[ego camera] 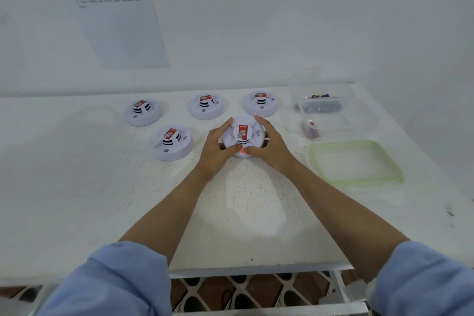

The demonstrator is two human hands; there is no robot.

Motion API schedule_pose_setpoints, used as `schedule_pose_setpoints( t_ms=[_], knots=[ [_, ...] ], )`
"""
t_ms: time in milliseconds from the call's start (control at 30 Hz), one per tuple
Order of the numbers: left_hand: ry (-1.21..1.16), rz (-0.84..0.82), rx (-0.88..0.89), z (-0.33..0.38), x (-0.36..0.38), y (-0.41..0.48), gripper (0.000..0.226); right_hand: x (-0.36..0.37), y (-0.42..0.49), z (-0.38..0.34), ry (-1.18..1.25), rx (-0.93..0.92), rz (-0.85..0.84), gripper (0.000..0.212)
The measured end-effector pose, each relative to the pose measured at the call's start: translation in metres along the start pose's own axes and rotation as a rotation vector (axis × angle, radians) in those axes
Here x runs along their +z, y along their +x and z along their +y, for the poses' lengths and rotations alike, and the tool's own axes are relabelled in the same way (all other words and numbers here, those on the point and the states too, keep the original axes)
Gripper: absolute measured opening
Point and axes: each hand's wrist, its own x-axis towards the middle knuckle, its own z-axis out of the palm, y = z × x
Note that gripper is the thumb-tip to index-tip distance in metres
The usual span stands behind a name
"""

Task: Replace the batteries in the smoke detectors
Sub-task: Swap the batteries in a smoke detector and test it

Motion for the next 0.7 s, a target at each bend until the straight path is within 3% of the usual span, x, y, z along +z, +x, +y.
schedule_pose_setpoints(
  t_ms=[333, 500, 700],
  knots=[
    [-0.006, 0.020, 0.008, 0.0062, 0.0021, -0.0054, 0.063, -0.0045, -0.0033, 0.0001, 0.057, -0.001, -0.056, 0.076],
    [-0.020, 0.033, -0.005, 0.0086, 0.0028, -0.0071, 0.062, -0.0083, -0.0073, -0.0041, 0.181, 0.048, -0.077, 0.048],
    [-0.035, 0.037, 0.006, 0.0092, 0.0030, -0.0082, 0.061, -0.0069, -0.0088, -0.0039, 0.184, 0.048, -0.061, 0.046]
  ],
)
